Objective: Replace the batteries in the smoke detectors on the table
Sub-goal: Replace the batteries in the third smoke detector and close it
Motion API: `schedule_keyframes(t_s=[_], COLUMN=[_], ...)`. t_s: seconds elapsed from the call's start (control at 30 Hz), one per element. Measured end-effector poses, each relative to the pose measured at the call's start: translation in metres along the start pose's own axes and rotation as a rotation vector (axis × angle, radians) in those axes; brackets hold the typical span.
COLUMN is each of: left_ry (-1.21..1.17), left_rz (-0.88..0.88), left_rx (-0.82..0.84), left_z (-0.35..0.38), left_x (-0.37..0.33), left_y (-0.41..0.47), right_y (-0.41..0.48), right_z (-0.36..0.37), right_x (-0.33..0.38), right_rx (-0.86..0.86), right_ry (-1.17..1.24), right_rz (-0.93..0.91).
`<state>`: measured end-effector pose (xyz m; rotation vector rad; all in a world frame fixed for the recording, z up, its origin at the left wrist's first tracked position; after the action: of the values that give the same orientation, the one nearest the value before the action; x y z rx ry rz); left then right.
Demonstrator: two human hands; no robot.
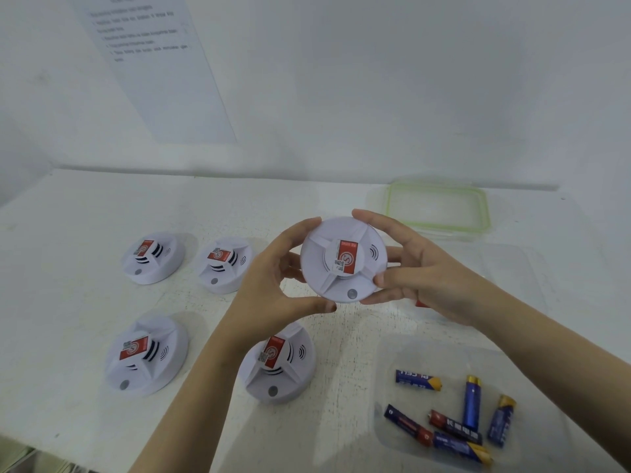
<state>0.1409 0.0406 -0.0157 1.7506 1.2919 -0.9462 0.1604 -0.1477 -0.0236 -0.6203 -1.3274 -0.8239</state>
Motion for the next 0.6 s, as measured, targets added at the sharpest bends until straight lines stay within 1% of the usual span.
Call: schedule_keyframes(t_s=[0.17, 0.6], left_ry=[0.015, -0.006], left_rz=[-0.002, -0.010], left_rx=[-0.004, -0.003], left_z=[-0.001, -0.003], left_x=[-0.001, 0.000], left_y=[0.000, -0.001], right_y=[0.001, 0.001], right_z=[-0.002, -0.004], right_x=[0.007, 0.012], right_rx=[-0.014, -0.012], right_ry=[-0.154, -0.268], right_rz=[-0.019, -0.019])
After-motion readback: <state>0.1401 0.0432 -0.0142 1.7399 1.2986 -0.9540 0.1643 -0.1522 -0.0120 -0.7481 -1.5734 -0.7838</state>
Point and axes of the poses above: each hand's wrist, its own y-axis towards the middle knuckle, its own z-axis out of the palm, x = y × z, the point moved 5 cm from there along y, towards the middle knuckle, and after that the axes turned 6 degrees about -z, right-handed, at the moved point
